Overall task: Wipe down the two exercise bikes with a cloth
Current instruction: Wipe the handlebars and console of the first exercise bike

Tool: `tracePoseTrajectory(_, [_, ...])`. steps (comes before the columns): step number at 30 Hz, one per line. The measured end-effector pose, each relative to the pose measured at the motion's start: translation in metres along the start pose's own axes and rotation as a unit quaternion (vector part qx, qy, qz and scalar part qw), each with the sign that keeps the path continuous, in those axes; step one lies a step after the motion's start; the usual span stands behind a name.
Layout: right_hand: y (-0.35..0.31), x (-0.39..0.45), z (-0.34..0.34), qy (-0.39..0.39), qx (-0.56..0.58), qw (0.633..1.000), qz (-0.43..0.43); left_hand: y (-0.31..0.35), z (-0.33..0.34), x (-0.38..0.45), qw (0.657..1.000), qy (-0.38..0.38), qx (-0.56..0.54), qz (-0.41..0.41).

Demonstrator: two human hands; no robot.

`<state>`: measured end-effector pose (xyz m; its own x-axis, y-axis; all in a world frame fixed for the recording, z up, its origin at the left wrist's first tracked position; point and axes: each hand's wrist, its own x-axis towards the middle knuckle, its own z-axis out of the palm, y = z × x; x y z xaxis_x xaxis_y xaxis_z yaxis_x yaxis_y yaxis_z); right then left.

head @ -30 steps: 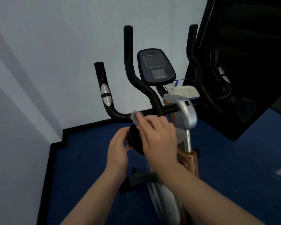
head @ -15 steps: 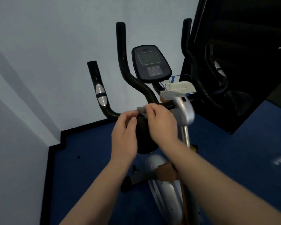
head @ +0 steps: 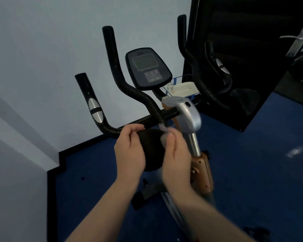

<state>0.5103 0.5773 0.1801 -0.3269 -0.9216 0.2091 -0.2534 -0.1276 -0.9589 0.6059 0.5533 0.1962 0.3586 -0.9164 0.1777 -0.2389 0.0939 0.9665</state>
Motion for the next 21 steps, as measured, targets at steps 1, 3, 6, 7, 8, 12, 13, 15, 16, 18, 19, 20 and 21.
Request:
tracePoseTrajectory(1, [0.009,-0.024,0.0,0.013,0.042,0.998,0.033,-0.001,0.001,0.0,1.0,0.002,0.003,0.003])
tracePoseTrajectory(3, [0.015,-0.055,0.002,-0.012,0.05,0.995,0.082,-0.001,0.001,-0.002,1.0,-0.003,0.006,0.009])
tracePoseTrajectory(6, [0.01,-0.028,0.0,0.085,0.079,0.989,0.094,-0.002,-0.001,0.0,1.0,-0.009,-0.004,0.014])
tracePoseTrajectory(7, [0.003,-0.009,-0.006,0.138,0.088,0.984,0.071,-0.002,-0.001,-0.001,1.0,-0.006,-0.014,0.008])
tracePoseTrajectory(8, [-0.006,0.012,-0.011,0.16,0.085,0.983,0.042,0.0,-0.001,-0.002,1.0,-0.002,-0.025,-0.001])
tracePoseTrajectory(12, [-0.027,0.031,0.008,-0.03,-0.1,0.994,-0.041,0.002,-0.001,-0.002,0.996,0.016,-0.073,-0.038])
tracePoseTrajectory(13, [-0.024,0.023,0.012,-0.042,-0.147,0.987,-0.053,0.001,-0.001,-0.003,0.996,0.017,-0.078,-0.049])
tracePoseTrajectory(15, [-0.018,0.011,0.005,-0.029,-0.117,0.991,-0.053,-0.002,-0.002,-0.004,0.995,0.019,-0.077,-0.059])
tracePoseTrajectory(16, [-0.015,0.01,-0.002,-0.032,-0.1,0.993,-0.052,-0.003,-0.002,-0.005,0.996,0.019,-0.071,-0.056])
tracePoseTrajectory(18, [-0.017,0.025,-0.012,-0.078,-0.18,0.979,-0.064,-0.003,-0.003,-0.006,0.997,0.013,-0.059,-0.044])
tracePoseTrajectory(19, [-0.021,0.038,-0.012,-0.115,-0.242,0.96,-0.076,-0.003,-0.002,-0.006,0.998,0.009,-0.055,-0.039])
tracePoseTrajectory(20, [-0.026,0.05,-0.008,-0.147,-0.29,0.941,-0.089,-0.003,-0.002,-0.005,0.998,0.008,-0.054,-0.039])
tracePoseTrajectory(21, [-0.03,0.056,-0.004,-0.16,-0.317,0.929,-0.101,-0.003,-0.002,-0.005,0.998,0.01,-0.054,-0.041])
